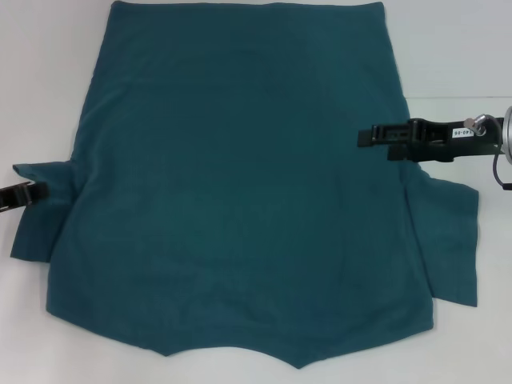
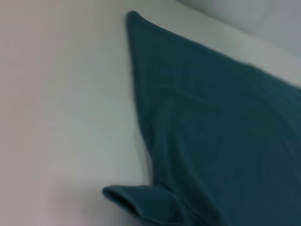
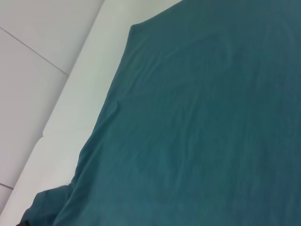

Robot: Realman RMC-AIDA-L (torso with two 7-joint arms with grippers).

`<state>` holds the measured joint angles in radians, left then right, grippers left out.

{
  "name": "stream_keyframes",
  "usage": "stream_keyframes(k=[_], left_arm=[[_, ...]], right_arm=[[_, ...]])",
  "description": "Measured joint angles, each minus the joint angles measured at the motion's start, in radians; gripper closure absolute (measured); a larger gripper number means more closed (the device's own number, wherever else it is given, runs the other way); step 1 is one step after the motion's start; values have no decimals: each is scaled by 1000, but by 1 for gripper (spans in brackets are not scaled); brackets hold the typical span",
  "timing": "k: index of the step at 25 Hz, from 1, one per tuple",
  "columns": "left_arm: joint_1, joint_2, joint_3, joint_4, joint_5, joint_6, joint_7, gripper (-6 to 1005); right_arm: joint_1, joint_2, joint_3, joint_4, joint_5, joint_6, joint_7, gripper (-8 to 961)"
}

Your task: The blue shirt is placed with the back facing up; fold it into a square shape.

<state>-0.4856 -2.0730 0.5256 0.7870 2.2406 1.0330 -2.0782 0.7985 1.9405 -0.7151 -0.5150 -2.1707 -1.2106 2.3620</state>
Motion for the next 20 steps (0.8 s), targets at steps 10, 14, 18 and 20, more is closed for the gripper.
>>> stream_keyframes(k=[10, 14, 18, 20], left_arm=[[-5, -29, 107, 137, 145, -100, -59, 982], [-16, -12, 105, 139, 159, -121, -91, 978], [-32, -1, 104, 140, 175, -131, -97, 973], [-41, 4, 104, 140, 194, -132, -98, 971]], right_arm=[[0, 0, 4, -2, 0, 0, 3, 71], [1, 0, 4, -3, 0, 2, 3, 71], [1, 0, 4, -6, 0, 3, 5, 72], [1, 0, 4, -7, 0, 3, 6, 72]])
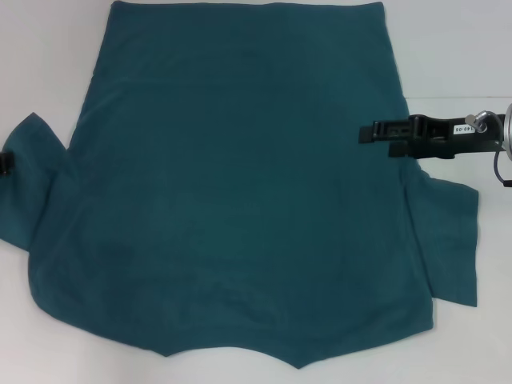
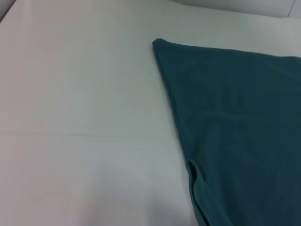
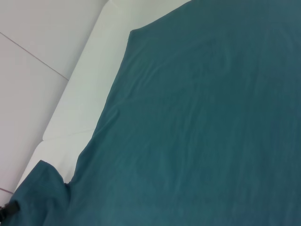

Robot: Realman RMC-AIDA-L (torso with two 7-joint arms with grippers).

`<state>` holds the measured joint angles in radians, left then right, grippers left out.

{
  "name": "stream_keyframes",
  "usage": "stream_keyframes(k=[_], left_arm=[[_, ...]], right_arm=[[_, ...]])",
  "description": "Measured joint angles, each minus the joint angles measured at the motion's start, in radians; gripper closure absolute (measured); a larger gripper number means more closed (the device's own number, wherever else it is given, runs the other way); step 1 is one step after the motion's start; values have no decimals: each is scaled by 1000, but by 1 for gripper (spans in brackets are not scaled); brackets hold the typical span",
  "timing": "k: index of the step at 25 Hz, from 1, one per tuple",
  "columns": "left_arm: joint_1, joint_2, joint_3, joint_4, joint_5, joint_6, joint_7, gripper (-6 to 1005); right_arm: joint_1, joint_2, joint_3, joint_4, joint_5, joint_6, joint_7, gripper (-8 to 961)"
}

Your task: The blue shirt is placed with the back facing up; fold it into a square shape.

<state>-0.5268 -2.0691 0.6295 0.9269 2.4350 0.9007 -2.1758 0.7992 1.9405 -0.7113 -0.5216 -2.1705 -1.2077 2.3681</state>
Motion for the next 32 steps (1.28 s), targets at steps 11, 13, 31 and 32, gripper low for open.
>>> stream_keyframes(k=[11, 13, 31, 32], left_arm=[[-38, 14, 8, 9, 81, 13, -7, 959], [-39, 11, 13, 24, 87, 29, -13, 956], [-67, -45, 144, 291, 305, 207, -229, 936], [-69, -46, 150, 292, 305, 213, -239, 935]], right_arm=[[0, 0, 0, -2, 0, -2, 0, 72], [0, 0, 0, -2, 0, -2, 0, 72], [0, 0, 0, 4, 0, 4, -6, 72], [0, 0, 0, 4, 0, 4, -6, 72]])
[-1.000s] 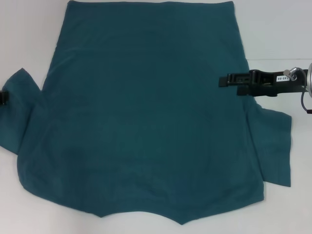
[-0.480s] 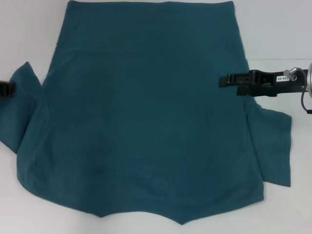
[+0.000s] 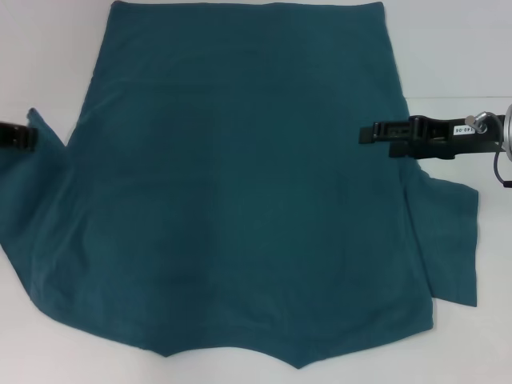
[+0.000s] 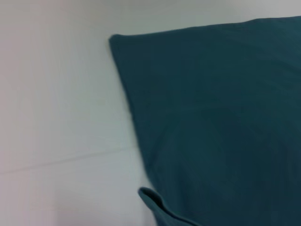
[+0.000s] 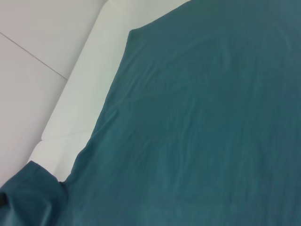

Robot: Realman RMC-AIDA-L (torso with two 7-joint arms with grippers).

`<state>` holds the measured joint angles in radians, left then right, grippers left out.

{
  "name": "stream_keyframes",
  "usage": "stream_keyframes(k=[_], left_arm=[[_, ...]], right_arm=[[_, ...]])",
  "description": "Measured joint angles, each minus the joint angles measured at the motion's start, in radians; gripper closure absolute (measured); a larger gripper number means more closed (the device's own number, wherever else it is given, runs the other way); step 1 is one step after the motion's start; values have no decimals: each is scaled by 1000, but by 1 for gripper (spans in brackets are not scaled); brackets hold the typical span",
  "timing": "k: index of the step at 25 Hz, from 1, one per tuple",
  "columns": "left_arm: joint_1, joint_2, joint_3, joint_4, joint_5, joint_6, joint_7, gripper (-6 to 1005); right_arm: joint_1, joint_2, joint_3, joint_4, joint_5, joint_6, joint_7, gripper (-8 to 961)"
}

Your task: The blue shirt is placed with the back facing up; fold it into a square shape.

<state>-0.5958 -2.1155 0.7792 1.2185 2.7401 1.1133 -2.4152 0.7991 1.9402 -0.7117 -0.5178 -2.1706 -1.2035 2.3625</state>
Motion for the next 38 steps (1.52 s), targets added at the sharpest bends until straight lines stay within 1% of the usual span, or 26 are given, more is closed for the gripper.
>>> stream_keyframes(k=[3, 6, 10, 12, 16, 17, 25, 31, 38], left_arm=[[-12, -5, 12, -3, 4, 26, -53, 932], [-27, -7, 39, -15, 15, 61, -178, 928], [-50, -8, 100, -46, 42, 93, -356, 924], [-63, -14, 119, -64, 53, 96, -408, 921], [-84, -40, 118, -75, 59, 91, -435, 917], [-88, -43, 117, -77, 61, 91, -441, 916], [-111, -39, 119, -91, 84, 117, -511, 907], [-125, -46, 117, -106, 81, 124, -527, 900], [-146, -49, 119, -127, 61, 119, -539, 892]], right_arm=[[0, -1, 0, 1, 0, 1, 0, 72], [0, -1, 0, 1, 0, 1, 1, 72], [0, 0, 0, 1, 0, 1, 4, 72], [0, 0, 0, 1, 0, 1, 4, 72], [-4, 0, 0, 2, 0, 1, 4, 72], [-5, 0, 0, 2, 0, 1, 4, 72], [-8, 0, 0, 2, 0, 1, 6, 72], [-8, 0, 0, 2, 0, 2, 6, 72], [-8, 0, 0, 2, 0, 3, 6, 72]])
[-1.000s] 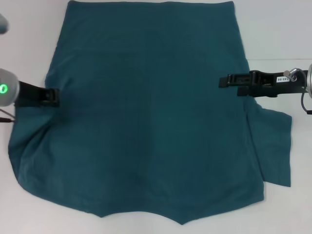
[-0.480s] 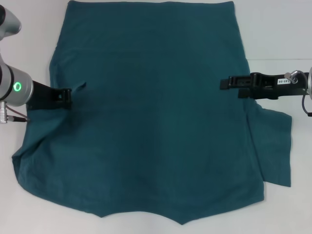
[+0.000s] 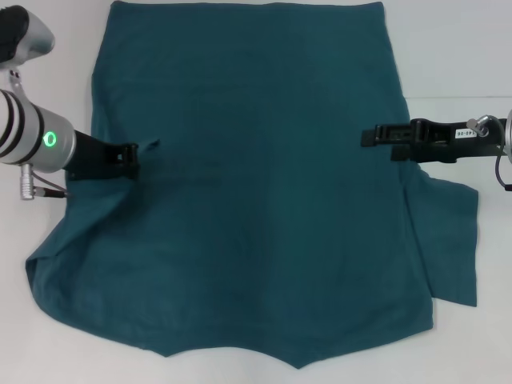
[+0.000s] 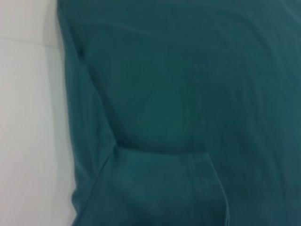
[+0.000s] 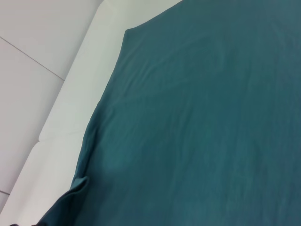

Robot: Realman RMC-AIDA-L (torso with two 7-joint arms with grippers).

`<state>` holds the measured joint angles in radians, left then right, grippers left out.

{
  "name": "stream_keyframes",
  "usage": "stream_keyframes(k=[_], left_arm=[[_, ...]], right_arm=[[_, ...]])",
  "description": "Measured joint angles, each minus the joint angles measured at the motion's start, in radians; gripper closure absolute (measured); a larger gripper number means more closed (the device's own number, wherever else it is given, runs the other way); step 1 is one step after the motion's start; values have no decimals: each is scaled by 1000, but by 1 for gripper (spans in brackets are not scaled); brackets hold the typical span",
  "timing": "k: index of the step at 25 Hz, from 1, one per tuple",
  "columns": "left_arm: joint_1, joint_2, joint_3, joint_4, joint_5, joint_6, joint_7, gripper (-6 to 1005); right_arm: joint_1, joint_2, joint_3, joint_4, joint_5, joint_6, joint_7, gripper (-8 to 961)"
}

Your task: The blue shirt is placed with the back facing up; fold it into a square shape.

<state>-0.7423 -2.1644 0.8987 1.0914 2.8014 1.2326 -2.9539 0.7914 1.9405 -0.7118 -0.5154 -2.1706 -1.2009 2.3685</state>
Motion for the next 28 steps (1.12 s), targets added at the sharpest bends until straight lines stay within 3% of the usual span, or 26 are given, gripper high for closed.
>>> stream_keyframes(k=[17, 24, 28], left_arm=[[29, 9, -9, -34, -182, 50, 128, 873], [91, 22, -102, -28, -266, 25, 218, 622], [176, 14, -178, -38, -492, 57, 506, 519]], right_arm=[[-9, -2, 14, 0, 0, 0, -2, 72], [-14, -4, 14, -2, 0, -5, -6, 72], [-16, -6, 13, -3, 0, -9, -10, 72]])
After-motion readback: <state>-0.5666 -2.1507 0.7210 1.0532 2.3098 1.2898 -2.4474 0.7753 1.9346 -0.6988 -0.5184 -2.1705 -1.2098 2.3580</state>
